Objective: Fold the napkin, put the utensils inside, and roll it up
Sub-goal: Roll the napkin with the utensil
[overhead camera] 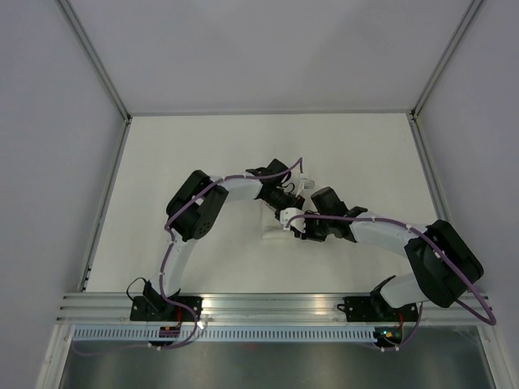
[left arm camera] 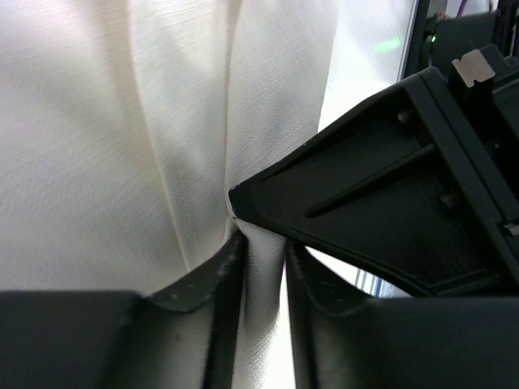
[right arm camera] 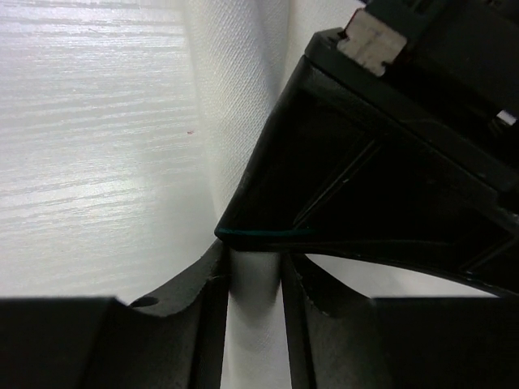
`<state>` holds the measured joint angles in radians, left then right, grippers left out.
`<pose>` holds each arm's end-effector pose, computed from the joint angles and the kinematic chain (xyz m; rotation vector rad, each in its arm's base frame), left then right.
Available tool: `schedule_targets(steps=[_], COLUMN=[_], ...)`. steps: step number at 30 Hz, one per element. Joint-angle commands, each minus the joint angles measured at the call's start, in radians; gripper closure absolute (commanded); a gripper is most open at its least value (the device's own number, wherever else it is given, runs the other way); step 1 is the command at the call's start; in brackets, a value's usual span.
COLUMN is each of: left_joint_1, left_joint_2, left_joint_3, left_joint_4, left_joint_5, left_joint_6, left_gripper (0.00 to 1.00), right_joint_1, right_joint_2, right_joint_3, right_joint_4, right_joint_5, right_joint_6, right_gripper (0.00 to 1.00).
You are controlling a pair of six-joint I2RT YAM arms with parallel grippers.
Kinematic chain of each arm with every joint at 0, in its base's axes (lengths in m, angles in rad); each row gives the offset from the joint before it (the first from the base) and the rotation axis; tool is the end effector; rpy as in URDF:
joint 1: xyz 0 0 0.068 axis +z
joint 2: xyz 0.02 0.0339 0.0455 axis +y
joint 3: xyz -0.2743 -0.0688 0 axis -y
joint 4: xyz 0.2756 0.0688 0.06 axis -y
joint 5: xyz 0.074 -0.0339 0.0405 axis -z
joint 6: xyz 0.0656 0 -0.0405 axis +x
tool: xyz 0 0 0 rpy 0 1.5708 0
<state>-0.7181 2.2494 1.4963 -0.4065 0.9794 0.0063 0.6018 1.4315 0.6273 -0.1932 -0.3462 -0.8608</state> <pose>0.3245 -0.3558 0.0810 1.2371 2.4180 -1.5448 0.2264 0.1825 0.1143 -1.7734 1.7826 0.3398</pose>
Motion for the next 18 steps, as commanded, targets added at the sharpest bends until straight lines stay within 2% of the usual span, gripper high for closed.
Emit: schedule_targets(steps=[1, 4, 7, 11, 14, 15, 18], left_joint_1=[0.031, 0.066, 0.104, 0.158, 0.212, 0.236, 0.261], left_joint_2=[-0.060, -0.099, -0.140, -0.232, -0.295, -0.347, -0.443], left_joint_3=[-0.030, -0.067, -0.099, -0.204, -0.327, -0.364, -0.504], left_joint_4=[0.079, 0.176, 0.254, 0.398, 0.590, 0.701, 0.828], left_joint_5=[-0.048, -0.018, -0.001, -0.005, -0.041, -0.065, -0.172], left_joint_6=[-0.094, -0.164, -0.224, -0.340, -0.467, -0.500, -0.592], left_gripper=[0.64, 0.59, 0.58, 0.57, 0.57, 0.57, 0.57], right_joint_1=[0.004, 0.000, -0.013, -0.060, -0.121, -0.138, -0.200], right_joint_2=[0.033, 0.044, 0.058, 0.092, 0.144, 0.161, 0.234], right_joint_3=[-0.032, -0.035, -0.020, 0.017, 0.074, 0.109, 0.182], right_joint_4=[-0.002, -0.008, -0.037, -0.107, -0.200, -0.227, -0.330], right_joint_5=[0.018, 0.007, -0.030, -0.094, -0.184, -0.227, -0.292], right_joint_6=[0.016, 0.019, 0.013, -0.020, -0.053, -0.075, -0.128], right_gripper=[0.83, 0.91, 1.00, 0.99, 1.00, 1.00, 0.99])
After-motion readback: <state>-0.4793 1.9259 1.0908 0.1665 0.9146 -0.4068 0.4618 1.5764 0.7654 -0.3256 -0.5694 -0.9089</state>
